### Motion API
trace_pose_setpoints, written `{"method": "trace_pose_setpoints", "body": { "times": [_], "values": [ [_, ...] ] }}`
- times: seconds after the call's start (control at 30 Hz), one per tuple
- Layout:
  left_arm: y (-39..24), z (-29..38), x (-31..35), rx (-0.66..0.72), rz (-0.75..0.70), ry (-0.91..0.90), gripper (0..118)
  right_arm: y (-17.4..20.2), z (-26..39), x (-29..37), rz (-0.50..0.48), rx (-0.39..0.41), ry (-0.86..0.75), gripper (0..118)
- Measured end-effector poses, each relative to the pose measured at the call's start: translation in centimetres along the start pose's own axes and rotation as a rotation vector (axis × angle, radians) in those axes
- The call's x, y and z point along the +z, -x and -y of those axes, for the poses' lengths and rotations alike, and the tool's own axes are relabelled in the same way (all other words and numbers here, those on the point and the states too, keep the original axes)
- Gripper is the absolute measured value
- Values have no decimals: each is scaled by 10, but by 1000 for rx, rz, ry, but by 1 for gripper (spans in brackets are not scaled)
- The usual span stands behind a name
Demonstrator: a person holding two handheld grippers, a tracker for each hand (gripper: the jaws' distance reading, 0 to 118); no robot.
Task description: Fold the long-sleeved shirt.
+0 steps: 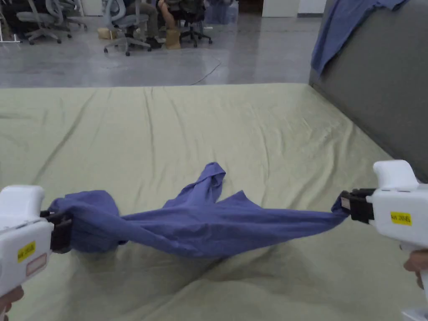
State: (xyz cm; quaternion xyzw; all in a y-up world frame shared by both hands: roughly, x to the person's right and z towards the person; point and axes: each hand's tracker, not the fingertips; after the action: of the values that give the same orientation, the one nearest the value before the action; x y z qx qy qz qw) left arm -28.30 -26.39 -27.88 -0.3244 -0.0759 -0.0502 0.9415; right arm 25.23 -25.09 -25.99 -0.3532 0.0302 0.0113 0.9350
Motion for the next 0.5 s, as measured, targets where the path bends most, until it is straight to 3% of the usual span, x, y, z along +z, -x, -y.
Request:
{"method": "trace_pose_setpoints", "body": {
  "times": [0.23,0.33,0.37,0.4,0.43,0.47,0.5],
  "values": [
    [-11,135,-31,0,65,299,8,-7,123,-66,13,4,380,0],
    [-7,144,-38,51,64,285,8,-13,136,-90,32,-37,412,0],
    [-5,139,-37,84,85,285,15,-16,130,-86,20,-58,393,4],
    [-3,134,-35,80,82,286,40,-15,125,-78,35,-74,373,15],
    [-3,127,-28,76,87,284,96,-18,116,-70,41,-87,335,52],
    [-3,120,-23,51,86,257,118,-20,107,-60,19,-106,290,86],
    [-1,113,-13,27,93,193,117,-21,98,-52,37,-112,256,110]
  ]
}}
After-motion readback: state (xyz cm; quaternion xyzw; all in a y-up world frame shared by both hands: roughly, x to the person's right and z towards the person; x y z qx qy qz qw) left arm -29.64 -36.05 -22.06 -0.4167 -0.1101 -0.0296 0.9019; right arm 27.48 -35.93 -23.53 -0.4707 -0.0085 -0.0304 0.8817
